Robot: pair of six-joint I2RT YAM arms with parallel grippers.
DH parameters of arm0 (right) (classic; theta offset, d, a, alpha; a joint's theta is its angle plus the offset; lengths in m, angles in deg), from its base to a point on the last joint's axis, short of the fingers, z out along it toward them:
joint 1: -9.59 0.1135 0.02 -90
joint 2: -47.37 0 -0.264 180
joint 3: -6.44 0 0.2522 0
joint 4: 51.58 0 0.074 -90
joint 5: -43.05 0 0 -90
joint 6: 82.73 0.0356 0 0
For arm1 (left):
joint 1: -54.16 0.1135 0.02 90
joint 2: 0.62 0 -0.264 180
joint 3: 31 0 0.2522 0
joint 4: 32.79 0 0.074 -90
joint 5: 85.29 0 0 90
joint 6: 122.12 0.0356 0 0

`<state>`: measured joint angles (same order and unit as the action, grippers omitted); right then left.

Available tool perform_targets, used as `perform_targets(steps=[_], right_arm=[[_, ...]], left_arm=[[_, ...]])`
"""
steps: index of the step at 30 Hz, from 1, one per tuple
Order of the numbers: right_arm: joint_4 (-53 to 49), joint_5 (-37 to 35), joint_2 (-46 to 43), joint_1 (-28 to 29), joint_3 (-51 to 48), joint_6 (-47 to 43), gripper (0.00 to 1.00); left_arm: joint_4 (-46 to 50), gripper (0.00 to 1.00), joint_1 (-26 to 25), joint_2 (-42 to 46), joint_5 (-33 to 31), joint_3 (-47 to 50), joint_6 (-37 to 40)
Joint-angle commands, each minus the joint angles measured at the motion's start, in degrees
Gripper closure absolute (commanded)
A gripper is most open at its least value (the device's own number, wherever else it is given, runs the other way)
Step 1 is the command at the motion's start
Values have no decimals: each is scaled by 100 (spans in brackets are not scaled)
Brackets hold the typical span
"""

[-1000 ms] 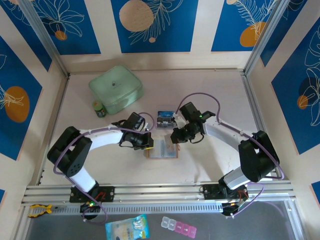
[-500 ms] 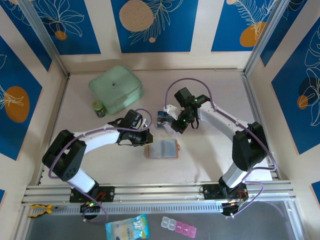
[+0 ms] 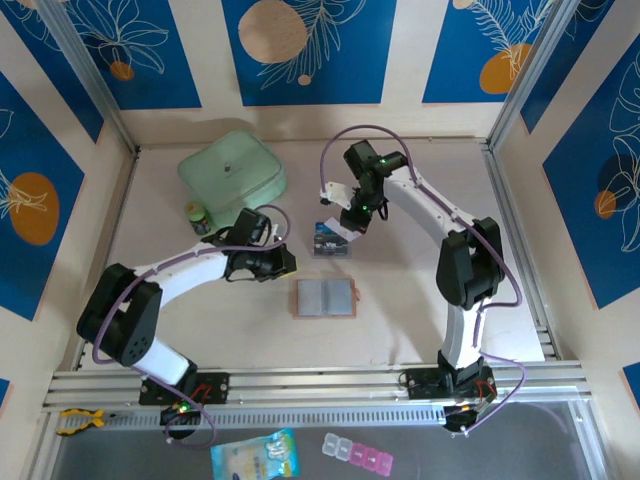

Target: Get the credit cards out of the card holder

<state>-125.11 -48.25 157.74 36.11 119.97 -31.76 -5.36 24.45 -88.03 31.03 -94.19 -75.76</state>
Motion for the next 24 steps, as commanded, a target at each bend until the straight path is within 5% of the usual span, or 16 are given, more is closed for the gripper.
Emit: perform_targets(steps=[1, 12, 22, 24], right_arm=[[-374, 160, 260, -105, 472, -309, 100], [-736, 191, 1203, -216, 1865, -546, 100], [-729, 211, 1610, -213, 2073, -641, 100], [-701, 158, 1644, -218, 2066, -638, 94]], left_arm=[[268, 87, 126, 47, 60, -243, -44], [459, 88, 316, -275, 194, -607, 75], [453, 88, 427, -377, 265, -563, 118], [453, 89, 448, -386, 268, -545, 112]])
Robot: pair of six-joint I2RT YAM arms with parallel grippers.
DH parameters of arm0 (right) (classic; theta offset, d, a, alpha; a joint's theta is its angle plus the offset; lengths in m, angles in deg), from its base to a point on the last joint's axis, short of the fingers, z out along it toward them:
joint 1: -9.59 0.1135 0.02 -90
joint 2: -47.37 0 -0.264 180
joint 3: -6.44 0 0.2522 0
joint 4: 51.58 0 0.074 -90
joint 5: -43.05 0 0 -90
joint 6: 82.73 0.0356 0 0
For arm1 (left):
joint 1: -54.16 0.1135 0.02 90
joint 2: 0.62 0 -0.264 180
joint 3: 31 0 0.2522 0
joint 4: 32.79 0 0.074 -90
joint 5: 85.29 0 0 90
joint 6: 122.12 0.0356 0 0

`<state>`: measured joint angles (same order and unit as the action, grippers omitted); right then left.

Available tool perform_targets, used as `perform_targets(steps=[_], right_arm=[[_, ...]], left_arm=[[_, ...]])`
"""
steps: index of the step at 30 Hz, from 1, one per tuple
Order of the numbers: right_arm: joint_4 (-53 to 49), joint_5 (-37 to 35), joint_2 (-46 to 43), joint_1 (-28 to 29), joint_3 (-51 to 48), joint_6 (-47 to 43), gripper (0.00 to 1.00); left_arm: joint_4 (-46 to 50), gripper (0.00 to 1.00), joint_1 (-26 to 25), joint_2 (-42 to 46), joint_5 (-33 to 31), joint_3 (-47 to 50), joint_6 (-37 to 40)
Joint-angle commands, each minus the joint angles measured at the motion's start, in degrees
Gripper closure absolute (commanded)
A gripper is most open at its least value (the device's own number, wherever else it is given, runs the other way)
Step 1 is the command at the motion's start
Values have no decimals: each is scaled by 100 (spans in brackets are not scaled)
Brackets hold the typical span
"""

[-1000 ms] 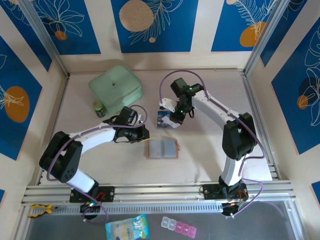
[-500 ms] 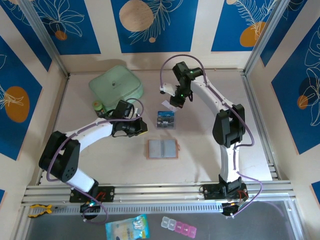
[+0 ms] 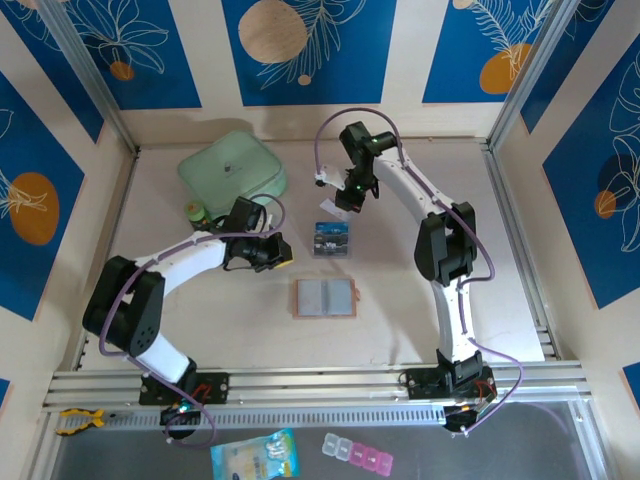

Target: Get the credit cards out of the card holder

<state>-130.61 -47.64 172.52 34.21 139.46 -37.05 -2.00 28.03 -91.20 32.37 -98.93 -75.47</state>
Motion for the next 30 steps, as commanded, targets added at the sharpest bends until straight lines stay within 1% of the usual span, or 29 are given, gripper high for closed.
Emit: perform_targets(steps=[1, 2, 4, 13, 19, 22, 25, 28, 30], right_arm=[[-123, 70, 168, -42, 114, -91, 88], [-107, 52, 160, -51, 112, -68, 84], [-75, 67, 126, -76, 114, -27, 82], [293, -38, -69, -115, -35, 197, 82], [531, 198, -202, -111, -122, 778, 82], [789, 382, -464, -97, -434, 1287, 82], [1171, 435, -805, -43, -912, 1988, 82], [1544, 510, -1197, 28, -1480, 2821, 83], [1799, 391, -1439, 103, -1861, 3600, 83]], left_arm=[[111, 89, 91, -70, 140, -70, 82], [112, 88, 94, -77, 146, -74, 81], [112, 88, 95, -79, 150, -79, 83], [95, 89, 108, -83, 166, -102, 64], [36, 89, 108, -99, 254, -98, 49], [-9, 88, 99, -121, 312, -79, 33], [-101, 88, 69, -136, 388, -35, 1], [-198, 89, 6, -139, 426, 18, -41], [-282, 89, -54, -133, 450, 81, -67]])
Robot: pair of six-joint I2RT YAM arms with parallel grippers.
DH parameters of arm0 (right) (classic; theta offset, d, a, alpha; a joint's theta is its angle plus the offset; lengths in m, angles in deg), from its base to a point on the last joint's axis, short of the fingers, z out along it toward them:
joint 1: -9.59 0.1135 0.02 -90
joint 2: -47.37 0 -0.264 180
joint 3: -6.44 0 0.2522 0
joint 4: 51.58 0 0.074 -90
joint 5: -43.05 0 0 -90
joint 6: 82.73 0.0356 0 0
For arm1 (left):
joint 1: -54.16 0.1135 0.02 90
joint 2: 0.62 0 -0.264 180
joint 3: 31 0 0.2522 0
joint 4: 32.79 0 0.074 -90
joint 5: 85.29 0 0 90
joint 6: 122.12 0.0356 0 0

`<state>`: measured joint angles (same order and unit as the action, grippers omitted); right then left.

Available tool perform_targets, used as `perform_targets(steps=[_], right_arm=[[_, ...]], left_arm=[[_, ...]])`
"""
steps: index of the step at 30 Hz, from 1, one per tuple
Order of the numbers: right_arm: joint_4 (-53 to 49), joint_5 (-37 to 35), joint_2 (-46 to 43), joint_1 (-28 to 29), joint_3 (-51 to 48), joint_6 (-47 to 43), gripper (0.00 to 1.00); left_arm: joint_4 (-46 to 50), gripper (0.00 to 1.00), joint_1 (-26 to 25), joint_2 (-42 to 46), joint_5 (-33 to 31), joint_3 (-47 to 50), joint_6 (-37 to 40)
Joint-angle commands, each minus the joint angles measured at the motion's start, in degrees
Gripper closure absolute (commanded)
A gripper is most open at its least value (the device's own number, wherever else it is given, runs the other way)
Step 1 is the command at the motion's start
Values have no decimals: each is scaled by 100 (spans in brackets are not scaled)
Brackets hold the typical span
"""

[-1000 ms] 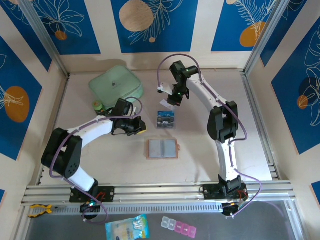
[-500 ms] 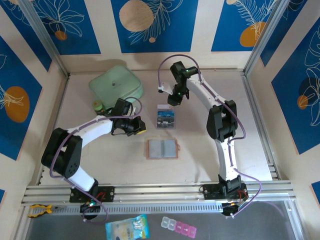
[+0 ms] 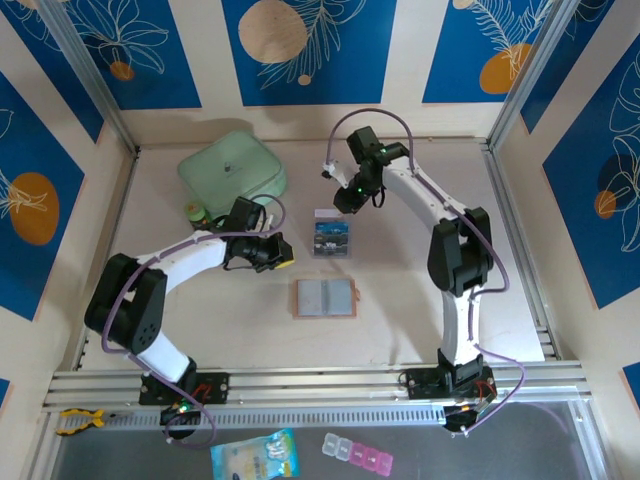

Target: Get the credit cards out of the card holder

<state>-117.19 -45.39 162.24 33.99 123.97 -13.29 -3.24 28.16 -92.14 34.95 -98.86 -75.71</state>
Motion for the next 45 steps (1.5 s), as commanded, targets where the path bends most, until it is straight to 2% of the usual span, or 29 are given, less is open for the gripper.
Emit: perform_targets(steps=[1, 9, 14, 21, 26, 32, 37, 45], right_arm=[[528, 150, -524, 158, -471, 1522, 83], [1248, -59, -1396, 574, -1933, 3687, 86], [1615, 148, -1810, 847, -2701, 4525, 90], [1792, 424, -1988, 1212, -3364, 5215, 100], [2337, 753, -2158, 1356, -4036, 5639, 99], [2541, 907, -2121, 1488, -4336, 5896, 100], [2639, 954, -2052, 1563, -4446, 6005, 94], [3068, 1355, -1858, 1611, -4610, 6317, 77]], left_arm=[[-189, 89, -93, -41, 196, 101, -53], [-487, 92, -399, -60, 146, 435, -114], [-772, 94, -532, 55, 43, 840, -223], [-969, 95, -750, 222, -179, 1316, -332], [-1079, 96, -880, 208, -174, 1462, -377], [-832, 98, -942, 214, -409, 1506, -313], [-815, 99, -948, 310, -476, 1561, -316], [-874, 99, -943, 176, -441, 1580, -277]])
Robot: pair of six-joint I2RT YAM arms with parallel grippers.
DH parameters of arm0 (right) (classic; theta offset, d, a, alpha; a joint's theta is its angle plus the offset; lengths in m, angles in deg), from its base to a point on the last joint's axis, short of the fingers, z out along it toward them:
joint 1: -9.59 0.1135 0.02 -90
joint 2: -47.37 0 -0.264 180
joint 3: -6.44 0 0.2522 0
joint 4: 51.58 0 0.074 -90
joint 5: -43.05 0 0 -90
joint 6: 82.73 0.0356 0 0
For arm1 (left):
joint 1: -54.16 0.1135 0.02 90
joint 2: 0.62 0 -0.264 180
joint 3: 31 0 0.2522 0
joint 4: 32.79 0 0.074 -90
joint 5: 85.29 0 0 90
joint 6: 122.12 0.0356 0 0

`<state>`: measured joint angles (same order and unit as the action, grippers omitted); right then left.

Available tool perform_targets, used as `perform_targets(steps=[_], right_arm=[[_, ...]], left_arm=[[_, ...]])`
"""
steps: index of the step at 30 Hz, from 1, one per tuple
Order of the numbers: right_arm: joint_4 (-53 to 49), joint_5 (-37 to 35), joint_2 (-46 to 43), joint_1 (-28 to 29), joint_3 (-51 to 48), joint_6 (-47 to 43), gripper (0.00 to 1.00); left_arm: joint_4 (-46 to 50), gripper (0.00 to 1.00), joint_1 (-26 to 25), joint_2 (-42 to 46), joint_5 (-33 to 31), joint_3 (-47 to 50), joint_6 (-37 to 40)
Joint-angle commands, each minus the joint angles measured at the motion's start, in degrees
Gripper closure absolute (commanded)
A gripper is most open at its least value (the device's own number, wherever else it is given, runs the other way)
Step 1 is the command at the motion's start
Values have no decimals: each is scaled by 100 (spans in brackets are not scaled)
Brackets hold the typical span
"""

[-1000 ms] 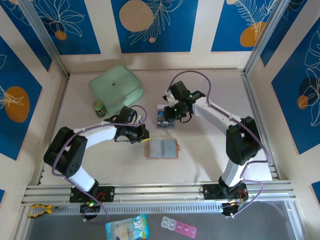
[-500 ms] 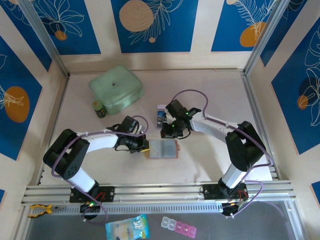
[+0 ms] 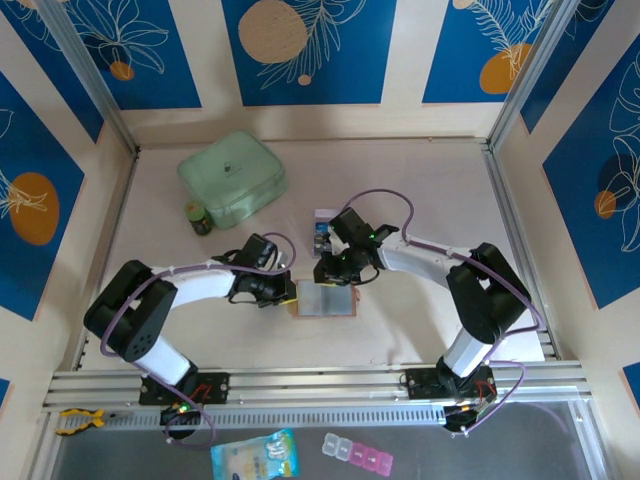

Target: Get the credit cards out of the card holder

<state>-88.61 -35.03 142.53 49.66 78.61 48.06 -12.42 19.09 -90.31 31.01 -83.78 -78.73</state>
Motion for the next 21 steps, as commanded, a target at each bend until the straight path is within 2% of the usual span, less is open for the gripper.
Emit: perform_targets(steps=[1, 21], right_arm=[[263, 371, 145, 40, -97, 213, 76], [482, 1132, 844, 141, -23, 333, 72]], left_arm=[[40, 99, -37, -13, -40, 79, 22], [209, 100, -36, -119, -119, 71, 91]])
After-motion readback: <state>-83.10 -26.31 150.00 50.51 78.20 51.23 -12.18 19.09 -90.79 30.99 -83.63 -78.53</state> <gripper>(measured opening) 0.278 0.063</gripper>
